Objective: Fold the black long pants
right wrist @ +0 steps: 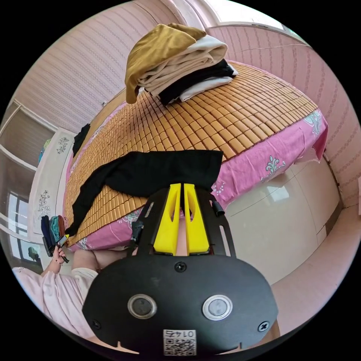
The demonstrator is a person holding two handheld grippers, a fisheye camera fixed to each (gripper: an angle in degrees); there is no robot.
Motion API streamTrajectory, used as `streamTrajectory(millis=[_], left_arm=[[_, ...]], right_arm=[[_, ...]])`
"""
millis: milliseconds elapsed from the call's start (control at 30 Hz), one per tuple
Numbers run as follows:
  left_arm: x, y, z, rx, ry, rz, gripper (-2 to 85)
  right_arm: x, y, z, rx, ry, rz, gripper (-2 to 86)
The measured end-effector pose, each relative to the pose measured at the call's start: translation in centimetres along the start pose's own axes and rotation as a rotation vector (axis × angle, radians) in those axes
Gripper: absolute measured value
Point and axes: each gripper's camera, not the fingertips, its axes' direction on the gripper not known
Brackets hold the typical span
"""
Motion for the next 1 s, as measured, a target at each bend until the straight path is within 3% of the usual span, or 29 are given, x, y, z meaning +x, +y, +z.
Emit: streamTrajectory(millis=[200,333,467,533,700,833,1000], left_arm=[[0.8,-4.2,-6.4,0.247,0.095,0.071,-1.0],[3.4,-10.6,-12.1,0.369,0.098,0.151,-1.0],[4.0,-11.8,-17.6,0.543,0.116,0.182,-1.0],[2.8,-10.5,-19.2,0.606,0.123,0.181,-1.0],[-2.2,-4.1,-18.6,0.589,0.092,0.184,-1.0],[-7.2,1.6,-11.4,0.33,0.058,0.052,-1.0],[-9.9,4.8,-5.2,0.129,-0.008,-0.127,-1.0]], right_arm=[[-2.9,-9.4,-4.4,0.212,-0.123,-0.129,0.3],[-5.9,-16.6,-9.3,0.47,-0.289,-0.14,0.2],[-5.6,-18.1,-13.1,0.721,-0.347,-0.148,0.2],[-3.7,-17.5,-13.2,0.75,-0.376,-0.142,0.3],[2.7,-12.8,-8.6,0.589,-0.264,-0.076,0.4],[6.6,-7.5,-1.0,0.222,-0.155,0.08,1.1],[3.1,-9.8,3.1,0.044,-0.086,0.047,7.1]])
